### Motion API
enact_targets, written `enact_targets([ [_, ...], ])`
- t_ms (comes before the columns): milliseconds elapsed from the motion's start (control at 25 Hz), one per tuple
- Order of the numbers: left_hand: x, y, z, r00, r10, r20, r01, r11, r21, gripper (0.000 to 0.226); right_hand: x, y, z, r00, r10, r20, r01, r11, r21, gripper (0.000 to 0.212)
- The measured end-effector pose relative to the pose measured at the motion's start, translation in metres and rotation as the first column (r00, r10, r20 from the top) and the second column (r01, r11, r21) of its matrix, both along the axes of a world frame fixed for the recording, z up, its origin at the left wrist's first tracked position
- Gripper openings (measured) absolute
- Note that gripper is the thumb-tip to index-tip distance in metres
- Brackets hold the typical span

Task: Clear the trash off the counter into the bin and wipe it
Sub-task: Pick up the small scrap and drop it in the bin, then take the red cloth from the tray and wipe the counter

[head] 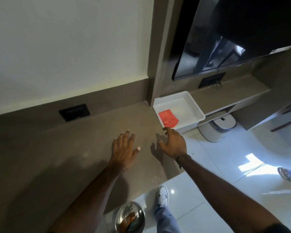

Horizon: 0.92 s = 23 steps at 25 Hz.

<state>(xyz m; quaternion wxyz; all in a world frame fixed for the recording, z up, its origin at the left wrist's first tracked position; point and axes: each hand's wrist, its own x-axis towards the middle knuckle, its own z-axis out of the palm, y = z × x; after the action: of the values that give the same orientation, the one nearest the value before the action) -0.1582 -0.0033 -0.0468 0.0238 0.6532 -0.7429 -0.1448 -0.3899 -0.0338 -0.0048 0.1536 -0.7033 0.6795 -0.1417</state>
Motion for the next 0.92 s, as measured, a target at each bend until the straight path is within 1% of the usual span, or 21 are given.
enact_targets([
  [80, -0.035, -0.045, -0.002, 1.0, -0.022, -0.016, 0.022, 0.999, -0.049, 0.069, -0.027, -0.046, -0.006, 1.0, -0.025, 0.017, 0.024, 0.999, 0.036, 0.055],
  [120, -0.052, -0.066, -0.004, 0.999, -0.028, -0.036, 0.027, 0.999, -0.041, 0.067, -0.04, -0.067, -0.01, 0.998, -0.049, 0.042, 0.046, 0.997, 0.068, 0.056],
  [200, -0.085, -0.106, -0.013, 0.998, -0.025, -0.057, 0.024, 0.999, -0.031, 0.066, -0.064, -0.107, -0.024, 0.99, -0.101, 0.096, 0.086, 0.985, 0.147, 0.057],
  [320, -0.129, -0.164, -0.031, 0.997, -0.041, -0.073, 0.036, 0.997, -0.063, 0.063, -0.089, -0.163, -0.05, 0.979, -0.146, 0.142, 0.102, 0.955, 0.277, 0.056],
  [400, -0.151, -0.197, -0.039, 0.997, -0.049, -0.063, 0.047, 0.998, -0.042, 0.062, -0.099, -0.192, -0.067, 0.967, -0.203, 0.154, 0.135, 0.921, 0.366, 0.064],
  [480, -0.169, -0.229, -0.049, 0.998, -0.06, -0.019, 0.061, 0.998, 0.03, 0.064, -0.103, -0.216, -0.084, 0.958, -0.235, 0.162, 0.144, 0.888, 0.436, 0.07],
  [520, -0.176, -0.242, -0.053, 0.997, -0.061, 0.036, 0.059, 0.996, 0.065, 0.069, -0.104, -0.223, -0.09, 0.958, -0.238, 0.158, 0.139, 0.872, 0.469, 0.072],
  [600, -0.185, -0.261, -0.057, 0.989, -0.073, 0.127, 0.054, 0.987, 0.153, 0.089, -0.104, -0.237, -0.102, 0.955, -0.254, 0.155, 0.14, 0.843, 0.519, 0.073],
  [680, -0.193, -0.267, -0.056, 0.981, -0.088, 0.171, 0.047, 0.971, 0.234, 0.106, -0.105, -0.244, -0.113, 0.946, -0.278, 0.166, 0.148, 0.827, 0.542, 0.067],
  [720, -0.198, -0.268, -0.054, 0.98, -0.096, 0.176, 0.05, 0.967, 0.25, 0.106, -0.106, -0.243, -0.117, 0.938, -0.299, 0.176, 0.153, 0.813, 0.562, 0.063],
  [760, -0.2, -0.259, -0.046, 0.985, -0.069, 0.156, 0.023, 0.96, 0.278, 0.102, -0.105, -0.239, -0.114, 0.941, -0.282, 0.185, 0.118, 0.789, 0.603, 0.057],
  [800, -0.201, -0.244, -0.033, 0.995, 0.009, 0.095, -0.037, 0.954, 0.297, 0.094, -0.103, -0.227, -0.108, 0.949, -0.25, 0.19, 0.075, 0.767, 0.638, 0.05],
  [840, -0.203, -0.242, -0.03, 0.998, 0.063, -0.003, -0.06, 0.957, 0.284, 0.085, -0.107, -0.222, -0.106, 0.952, -0.242, 0.187, 0.065, 0.757, 0.65, 0.043],
  [880, -0.195, -0.23, -0.021, 0.981, 0.147, -0.125, -0.105, 0.951, 0.291, 0.076, -0.104, -0.211, -0.098, 0.951, -0.228, 0.21, 0.03, 0.742, 0.669, 0.037],
  [920, -0.18, -0.214, -0.006, 0.939, 0.237, -0.251, -0.153, 0.938, 0.312, 0.07, -0.099, -0.202, -0.085, 0.938, -0.237, 0.254, 0.003, 0.736, 0.677, 0.034],
])
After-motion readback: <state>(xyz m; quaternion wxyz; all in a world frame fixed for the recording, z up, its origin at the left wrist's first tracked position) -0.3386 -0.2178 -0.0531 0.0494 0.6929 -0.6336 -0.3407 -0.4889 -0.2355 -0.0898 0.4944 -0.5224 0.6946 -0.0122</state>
